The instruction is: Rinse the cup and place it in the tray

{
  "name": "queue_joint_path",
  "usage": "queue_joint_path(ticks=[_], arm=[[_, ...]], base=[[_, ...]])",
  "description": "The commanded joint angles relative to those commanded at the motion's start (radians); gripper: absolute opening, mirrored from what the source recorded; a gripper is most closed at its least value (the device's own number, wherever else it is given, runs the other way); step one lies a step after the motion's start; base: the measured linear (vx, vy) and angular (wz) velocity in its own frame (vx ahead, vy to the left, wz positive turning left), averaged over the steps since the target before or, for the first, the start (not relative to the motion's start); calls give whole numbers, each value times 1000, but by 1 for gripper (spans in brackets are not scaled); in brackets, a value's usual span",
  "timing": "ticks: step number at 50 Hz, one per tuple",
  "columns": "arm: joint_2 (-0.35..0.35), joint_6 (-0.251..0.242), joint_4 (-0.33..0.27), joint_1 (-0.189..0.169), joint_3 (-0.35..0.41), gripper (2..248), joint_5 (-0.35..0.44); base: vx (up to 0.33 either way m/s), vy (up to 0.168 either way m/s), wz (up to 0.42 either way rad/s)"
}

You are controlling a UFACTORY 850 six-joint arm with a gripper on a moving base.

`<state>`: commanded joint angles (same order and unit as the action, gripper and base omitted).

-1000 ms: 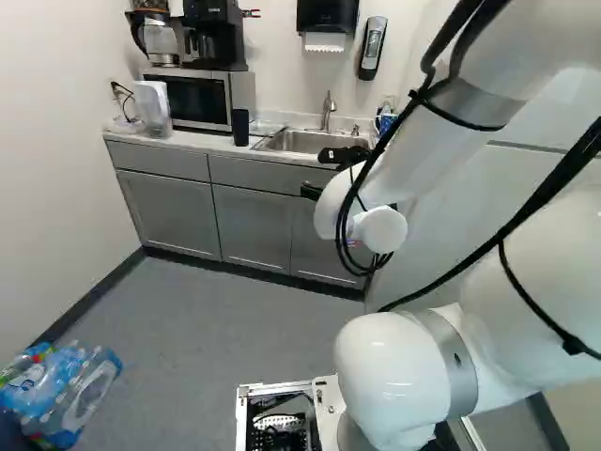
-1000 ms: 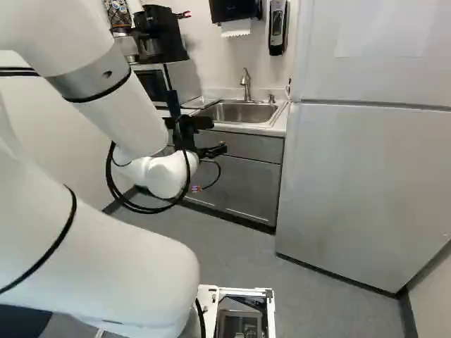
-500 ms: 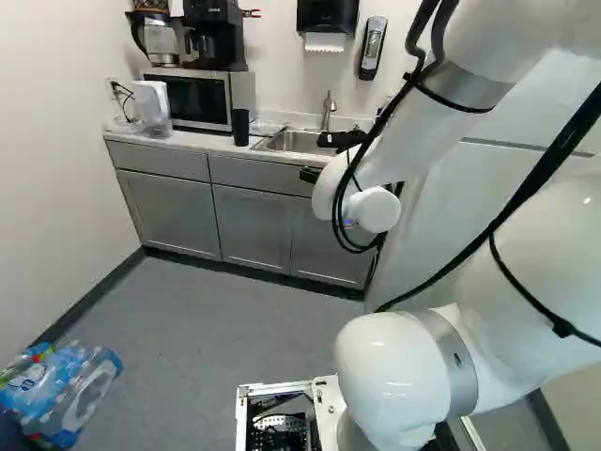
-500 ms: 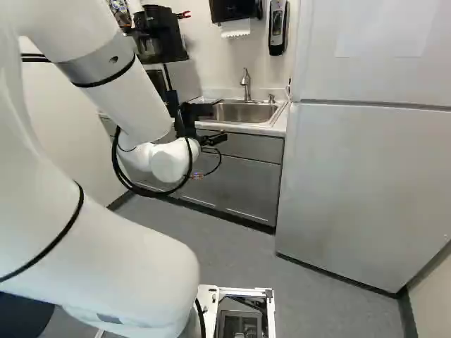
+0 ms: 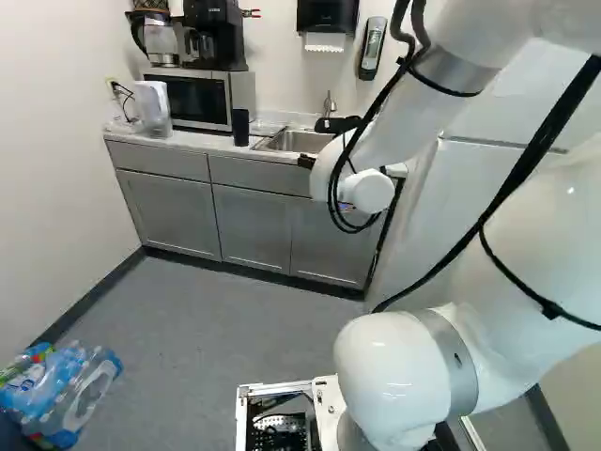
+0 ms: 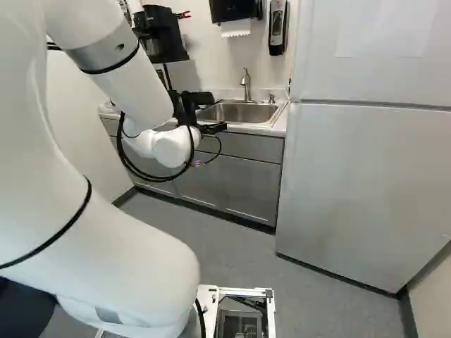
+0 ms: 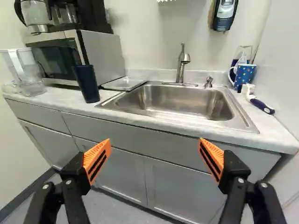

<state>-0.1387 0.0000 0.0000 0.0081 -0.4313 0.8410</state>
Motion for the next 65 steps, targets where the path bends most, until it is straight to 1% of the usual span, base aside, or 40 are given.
queue_joint_path(ticks=[40,65], arm=[[80,0,0,9,-168,247,-92],[79,0,0,8,-223,247,-171]], base=[[0,0,0],[0,0,0]])
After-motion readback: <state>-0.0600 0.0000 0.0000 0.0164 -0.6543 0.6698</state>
